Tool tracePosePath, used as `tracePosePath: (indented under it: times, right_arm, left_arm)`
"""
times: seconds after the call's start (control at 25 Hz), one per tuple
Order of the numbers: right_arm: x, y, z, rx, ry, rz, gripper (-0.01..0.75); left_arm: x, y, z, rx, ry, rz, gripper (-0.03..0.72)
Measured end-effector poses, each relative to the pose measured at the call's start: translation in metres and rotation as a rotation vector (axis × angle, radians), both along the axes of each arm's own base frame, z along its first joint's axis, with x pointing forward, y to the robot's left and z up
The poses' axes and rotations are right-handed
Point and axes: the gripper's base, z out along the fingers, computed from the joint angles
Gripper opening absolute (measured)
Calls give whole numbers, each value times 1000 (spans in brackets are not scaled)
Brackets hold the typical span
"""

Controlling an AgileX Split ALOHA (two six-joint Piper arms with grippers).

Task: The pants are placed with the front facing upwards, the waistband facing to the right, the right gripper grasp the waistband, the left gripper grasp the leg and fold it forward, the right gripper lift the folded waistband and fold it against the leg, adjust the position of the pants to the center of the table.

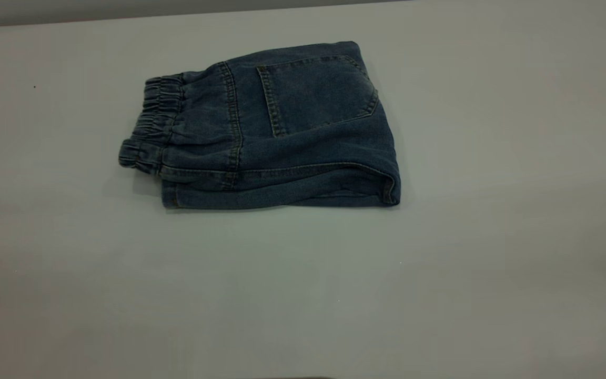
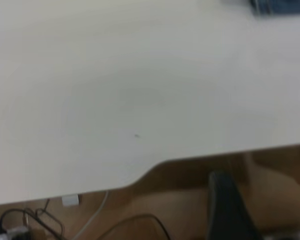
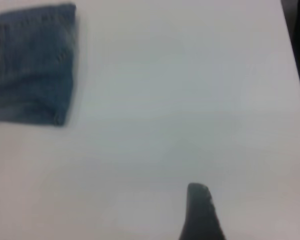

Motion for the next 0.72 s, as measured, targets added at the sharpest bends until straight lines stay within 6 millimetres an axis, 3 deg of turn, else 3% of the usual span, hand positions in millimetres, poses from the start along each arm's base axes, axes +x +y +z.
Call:
tracePosePath:
  times: [0.32,0.72]
  right_arm:
    - [-2,0,0,1,-9,-1,410]
    - [-2,0,0,3,-9,-2,410]
  left_arm:
    - [-31,0,2,0,-210,38,337]
    - [-33,0,1,0,-217,38,337]
